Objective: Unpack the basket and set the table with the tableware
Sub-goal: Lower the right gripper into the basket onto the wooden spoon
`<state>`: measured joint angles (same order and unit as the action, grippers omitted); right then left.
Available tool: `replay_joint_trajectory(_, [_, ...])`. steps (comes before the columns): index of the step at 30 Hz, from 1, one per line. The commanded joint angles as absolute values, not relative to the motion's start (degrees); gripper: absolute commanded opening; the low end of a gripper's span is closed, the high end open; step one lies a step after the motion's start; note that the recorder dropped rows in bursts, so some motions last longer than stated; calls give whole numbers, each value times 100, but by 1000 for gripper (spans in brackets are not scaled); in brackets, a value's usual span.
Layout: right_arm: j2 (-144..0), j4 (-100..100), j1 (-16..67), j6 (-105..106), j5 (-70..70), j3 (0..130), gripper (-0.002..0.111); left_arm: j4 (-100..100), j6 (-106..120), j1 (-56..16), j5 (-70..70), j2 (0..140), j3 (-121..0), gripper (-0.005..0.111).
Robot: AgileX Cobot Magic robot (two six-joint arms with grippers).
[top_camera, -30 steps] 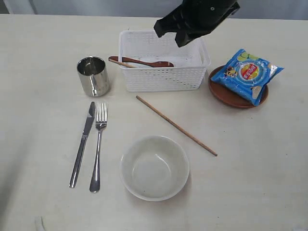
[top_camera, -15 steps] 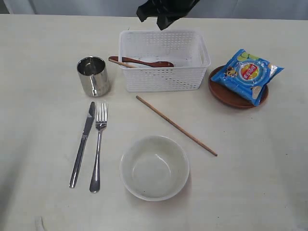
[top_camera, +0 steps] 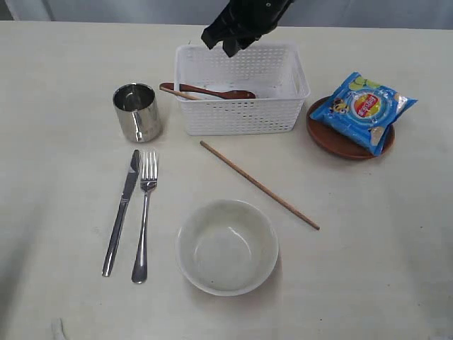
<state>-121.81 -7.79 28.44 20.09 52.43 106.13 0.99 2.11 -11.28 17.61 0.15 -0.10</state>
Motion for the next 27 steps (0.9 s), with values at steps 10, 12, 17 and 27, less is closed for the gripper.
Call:
replay_joint_trajectory(10, [-12733,-756,3078,2165,5046,11065,45,124,192,-1127,1715,0,0,0])
replay_joint_trajectory(12, [-12886,-756,3094,2100,5135,11301,45,124,192,-1127,1715,0,0,0])
replay_joint_trajectory(17, [-13288,-725,3148,2100,5650,11811,45,124,192,-1127,1715,0,0,0])
replay_joint_trajectory(27, [-13501,-421,3215,2132,6031,12193,55,124,192,-1127,1715,0,0,0])
